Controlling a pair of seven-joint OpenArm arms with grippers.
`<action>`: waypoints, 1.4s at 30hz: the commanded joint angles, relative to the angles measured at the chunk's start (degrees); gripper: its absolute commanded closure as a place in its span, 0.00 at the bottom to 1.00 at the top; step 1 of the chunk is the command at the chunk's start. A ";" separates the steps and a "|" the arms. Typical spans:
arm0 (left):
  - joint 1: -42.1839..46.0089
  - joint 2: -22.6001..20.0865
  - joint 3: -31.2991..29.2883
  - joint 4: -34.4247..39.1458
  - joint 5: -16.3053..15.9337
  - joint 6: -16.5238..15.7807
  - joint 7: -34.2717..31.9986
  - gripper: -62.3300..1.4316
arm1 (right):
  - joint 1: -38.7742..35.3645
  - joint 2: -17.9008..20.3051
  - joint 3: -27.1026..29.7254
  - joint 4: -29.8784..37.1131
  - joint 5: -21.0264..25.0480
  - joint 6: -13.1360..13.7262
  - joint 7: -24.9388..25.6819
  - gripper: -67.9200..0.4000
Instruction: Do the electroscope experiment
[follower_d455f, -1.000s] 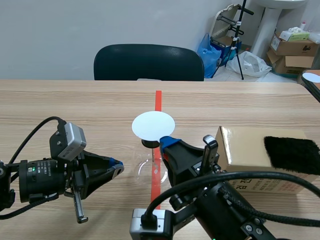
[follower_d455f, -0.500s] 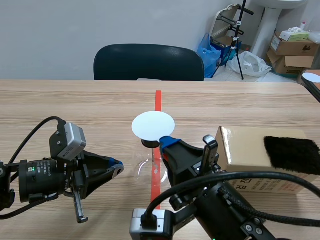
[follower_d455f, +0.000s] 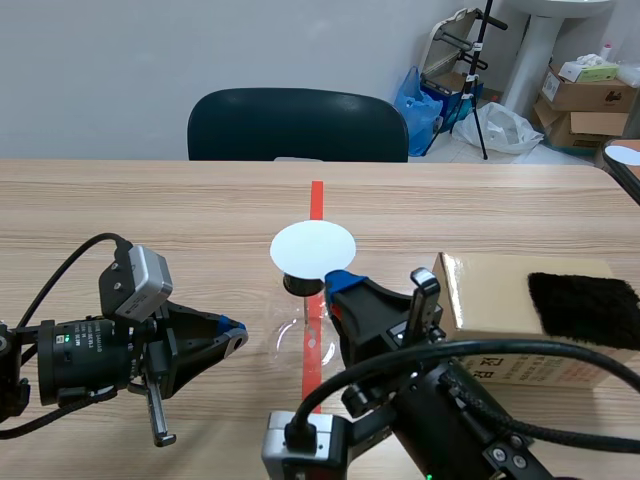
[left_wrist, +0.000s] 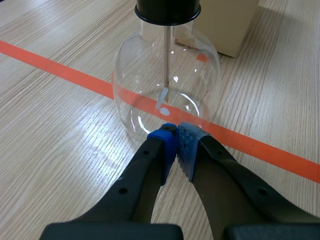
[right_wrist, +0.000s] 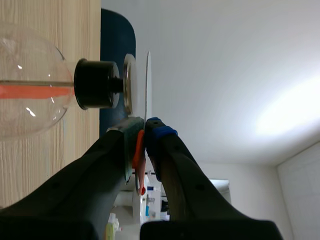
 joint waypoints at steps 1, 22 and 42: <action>-0.02 0.42 -0.57 0.44 -0.63 -0.11 -0.87 0.93 | 0.68 -0.04 0.22 0.72 -0.04 -0.81 -1.09 0.98; 0.00 0.42 -0.57 0.44 -0.63 -0.11 -0.85 0.93 | 0.66 0.02 0.22 0.72 -0.04 -0.81 -26.40 0.98; 0.13 0.24 -0.61 0.46 -0.63 -0.09 -0.85 0.93 | 0.66 0.02 0.22 0.72 -0.04 -0.81 -33.86 0.98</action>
